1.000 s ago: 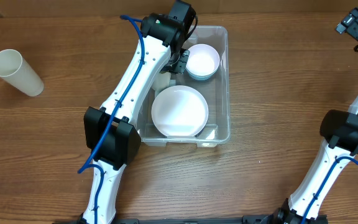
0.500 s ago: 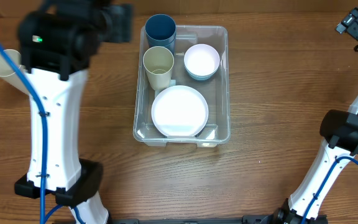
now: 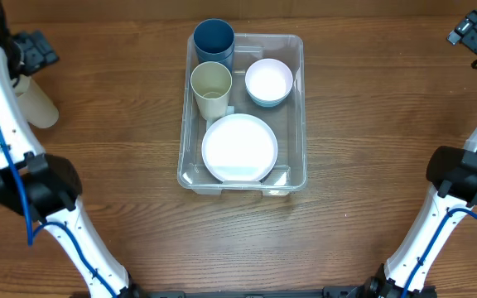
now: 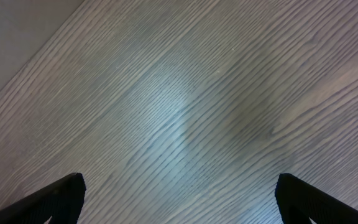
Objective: Pack container
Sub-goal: 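Grasp the last beige cup with the left gripper and lift it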
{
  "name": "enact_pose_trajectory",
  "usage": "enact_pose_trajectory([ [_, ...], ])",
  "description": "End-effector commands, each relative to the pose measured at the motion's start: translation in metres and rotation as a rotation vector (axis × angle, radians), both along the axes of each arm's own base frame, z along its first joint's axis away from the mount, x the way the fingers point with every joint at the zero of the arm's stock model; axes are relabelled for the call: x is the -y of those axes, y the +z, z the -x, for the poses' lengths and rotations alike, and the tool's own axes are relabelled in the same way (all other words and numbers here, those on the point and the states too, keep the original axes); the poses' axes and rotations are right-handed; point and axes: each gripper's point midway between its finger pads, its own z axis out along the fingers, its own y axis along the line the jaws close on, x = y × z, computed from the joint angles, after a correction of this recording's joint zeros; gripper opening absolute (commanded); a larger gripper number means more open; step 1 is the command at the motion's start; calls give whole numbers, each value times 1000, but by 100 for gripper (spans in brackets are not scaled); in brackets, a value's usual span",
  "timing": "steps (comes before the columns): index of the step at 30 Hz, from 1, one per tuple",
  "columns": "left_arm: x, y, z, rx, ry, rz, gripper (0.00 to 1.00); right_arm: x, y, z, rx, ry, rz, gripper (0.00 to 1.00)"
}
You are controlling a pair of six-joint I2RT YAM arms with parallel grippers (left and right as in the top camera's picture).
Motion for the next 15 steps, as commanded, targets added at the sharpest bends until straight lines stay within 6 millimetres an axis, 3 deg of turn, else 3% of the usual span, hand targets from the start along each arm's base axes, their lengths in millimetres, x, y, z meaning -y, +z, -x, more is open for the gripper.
enact_pose_trajectory([
  [1,2,-36,-7,-55,-16,47,100,1,22,4,49,-12,26,100],
  [4,1,-53,-10,-80,-15,57,98,1,22,4,49,-12,26,100],
  [5,0,-52,-10,-77,-15,56,83,1,22,4,49,-12,26,100],
  [8,3,-53,-8,-87,-17,69,12,1,22,4,49,-12,26,100],
  [9,8,-54,-5,-96,-24,92,4,1,22,4,49,-12,26,100],
  [12,13,-50,4,-123,-25,112,4,1,22,4,49,-12,26,100],
  [15,18,-16,12,-87,-28,96,4,1,22,4,50,-13,26,100],
])
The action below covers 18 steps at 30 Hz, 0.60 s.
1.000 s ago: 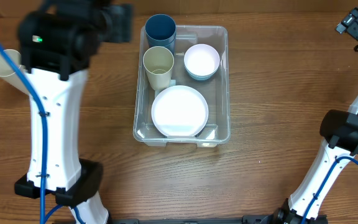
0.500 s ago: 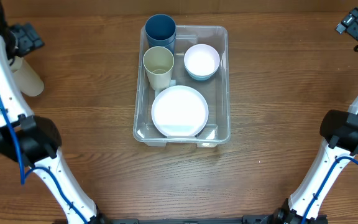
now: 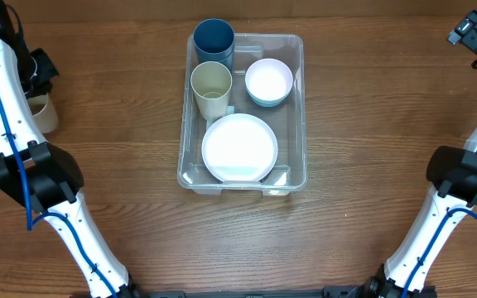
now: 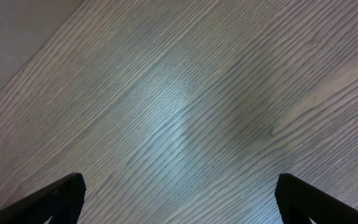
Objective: Pack container
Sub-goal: 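Grasp the last beige cup with the left gripper and lift it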
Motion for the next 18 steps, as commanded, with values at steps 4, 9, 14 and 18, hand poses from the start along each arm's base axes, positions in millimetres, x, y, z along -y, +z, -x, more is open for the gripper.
enact_pose_trajectory([
  [4,30,126,6,308,-79,-9,4,1,22,4,50,-13,27,100],
  [9,141,245,43,587,-344,-13,4,1,22,4,50,-13,27,100],
  [14,297,273,76,654,-738,4,4,1,22,4,50,-13,27,100],
  [18,351,260,86,617,-862,-45,4,1,22,4,50,-13,27,100],
])
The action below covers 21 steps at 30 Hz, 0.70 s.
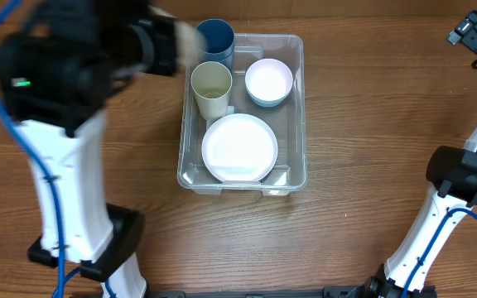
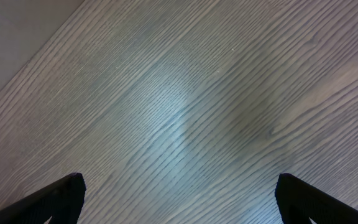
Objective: Pack container
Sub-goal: 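Grasp the last beige cup with the left gripper and lift it, then stack the beige cup into the beige cup in the bin and release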
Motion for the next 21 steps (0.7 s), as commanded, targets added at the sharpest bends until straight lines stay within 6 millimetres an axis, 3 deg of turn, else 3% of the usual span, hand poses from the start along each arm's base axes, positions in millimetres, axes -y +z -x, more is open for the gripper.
enact_pose_trajectory([
  [1,35,-19,-1,-4,-48,-119,4,1,22,4,49,-12,26,100],
  [4,57,-40,-3,-56,-89,-149,4,1,22,4,49,-12,26,100],
  [9,49,-90,-18,-184,-33,-264,4,1,22,4,49,-12,26,100],
  [11,47,-101,-25,-193,-16,-296,4,1,22,4,49,-12,26,100],
  [14,52,-103,-40,-161,-6,-296,4,1,22,4,49,-12,26,100],
  [21,57,-100,-48,-130,-4,-276,4,1,22,4,49,-12,26,100],
])
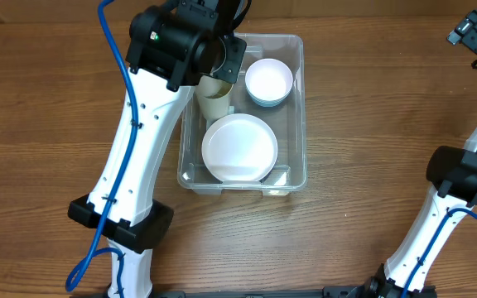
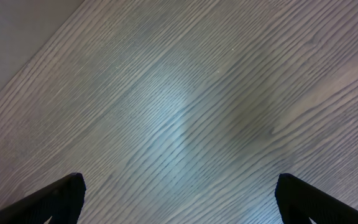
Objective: Pack container
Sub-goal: 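Stack the beige cup into the beige cup in the bin and release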
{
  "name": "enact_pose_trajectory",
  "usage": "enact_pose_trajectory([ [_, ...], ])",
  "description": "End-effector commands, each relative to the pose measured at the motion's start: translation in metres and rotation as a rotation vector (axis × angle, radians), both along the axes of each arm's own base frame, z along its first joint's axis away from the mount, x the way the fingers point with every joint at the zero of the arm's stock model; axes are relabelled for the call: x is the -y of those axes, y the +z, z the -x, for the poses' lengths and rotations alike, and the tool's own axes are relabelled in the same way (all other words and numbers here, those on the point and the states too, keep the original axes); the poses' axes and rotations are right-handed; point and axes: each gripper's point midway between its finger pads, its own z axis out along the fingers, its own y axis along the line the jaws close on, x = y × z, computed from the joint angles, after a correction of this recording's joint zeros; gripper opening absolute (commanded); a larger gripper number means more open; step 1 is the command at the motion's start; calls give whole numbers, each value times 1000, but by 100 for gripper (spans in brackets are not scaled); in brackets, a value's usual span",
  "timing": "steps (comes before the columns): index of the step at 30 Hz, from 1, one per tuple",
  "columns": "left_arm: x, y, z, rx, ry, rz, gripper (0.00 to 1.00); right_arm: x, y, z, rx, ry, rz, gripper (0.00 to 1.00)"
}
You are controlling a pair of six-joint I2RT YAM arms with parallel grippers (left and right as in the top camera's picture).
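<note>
A clear plastic container (image 1: 301, 108) stands mid-table. It holds a white plate (image 1: 239, 147), a white bowl (image 1: 269, 81) and a cream cup (image 1: 215, 98) that shows only in part. My left arm's wrist (image 1: 185, 37) hangs over the container's far left corner, covering its own fingers and whatever is under them. A dark blue cup does not show. My right gripper (image 2: 179, 199) is open over bare wood at the table's far right corner, its head (image 1: 473, 29) by the frame's edge, with nothing between the fingers.
The left arm's white link (image 1: 135, 141) runs from its base (image 1: 122, 223) at the front left up across the container's left wall. The right arm's base (image 1: 462, 174) stands at the right edge. Brown wooden tabletop (image 1: 371, 124) lies all round.
My left arm, blurred and left of the container then, now has its wrist over the container's far left corner, covering the blue cup. The right gripper has not moved.
My left gripper was at the table's far left beside a cream cup lying on the wood. Then it stood right over that cup. Later the arm was at the container with something cream at its tip, and the table's left was bare. Now it covers the container's corner.
</note>
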Motion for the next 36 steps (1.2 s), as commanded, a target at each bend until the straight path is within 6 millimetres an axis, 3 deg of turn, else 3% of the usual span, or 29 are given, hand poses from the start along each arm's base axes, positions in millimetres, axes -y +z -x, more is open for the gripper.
enact_pose_trajectory([
  [1,3,-2,-10,21,8,4,4,1,22,3,50,-13,27,100],
  [5,5,-2,-11,23,6,9,4,1,22,3,51,-13,27,100],
  [12,8,-25,-12,-39,-3,-10,4,1,22,3,51,-13,27,100],
  [13,9,-27,-14,-38,-3,-9,16,1,22,3,50,-13,27,100],
  [16,12,-23,-25,15,-36,-31,91,1,22,3,50,-13,27,100],
  [18,4,-16,-31,58,-11,-64,99,1,22,3,50,-13,27,100],
  [22,-17,22,-15,134,31,-68,100,1,22,3,50,-13,27,100],
  [26,-48,87,45,223,79,19,100,1,22,3,50,-13,27,100],
  [30,-56,104,98,190,11,93,100,1,22,3,50,-13,27,100],
  [36,-70,119,120,234,-21,68,100,1,22,3,50,-13,27,100],
])
